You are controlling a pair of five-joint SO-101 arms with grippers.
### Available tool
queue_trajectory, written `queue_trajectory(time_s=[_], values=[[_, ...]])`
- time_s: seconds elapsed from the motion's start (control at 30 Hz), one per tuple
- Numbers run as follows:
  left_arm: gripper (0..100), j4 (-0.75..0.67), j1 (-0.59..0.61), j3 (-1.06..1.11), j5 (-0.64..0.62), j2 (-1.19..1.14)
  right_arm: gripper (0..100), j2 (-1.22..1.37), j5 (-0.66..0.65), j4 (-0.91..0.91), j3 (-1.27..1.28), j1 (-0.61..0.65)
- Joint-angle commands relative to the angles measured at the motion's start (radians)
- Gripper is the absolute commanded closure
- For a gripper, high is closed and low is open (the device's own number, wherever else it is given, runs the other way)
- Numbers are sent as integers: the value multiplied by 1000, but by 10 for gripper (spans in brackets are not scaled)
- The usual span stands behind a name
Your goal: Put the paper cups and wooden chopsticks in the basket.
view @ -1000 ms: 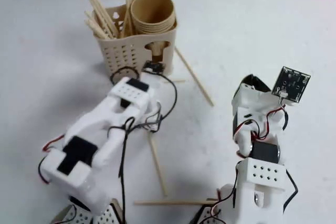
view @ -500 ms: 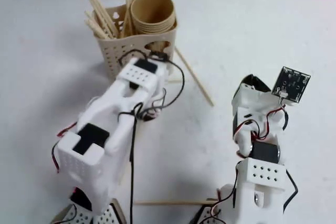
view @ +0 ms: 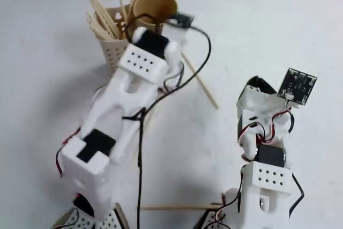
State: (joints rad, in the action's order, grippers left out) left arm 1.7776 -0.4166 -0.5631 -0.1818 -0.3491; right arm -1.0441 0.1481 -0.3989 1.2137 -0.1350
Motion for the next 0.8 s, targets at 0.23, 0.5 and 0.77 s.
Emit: queue_trajectory(time_s=[0.23, 0.5, 0.77], values=[[978, -133, 114, -473, 123, 197, 967, -27, 11, 12, -26, -4], [978, -405, 242, -597, 126, 197, 967, -21, 11, 15, -26, -2], [978, -707, 344, -505, 127, 196, 966, -19, 11, 16, -26, -2]])
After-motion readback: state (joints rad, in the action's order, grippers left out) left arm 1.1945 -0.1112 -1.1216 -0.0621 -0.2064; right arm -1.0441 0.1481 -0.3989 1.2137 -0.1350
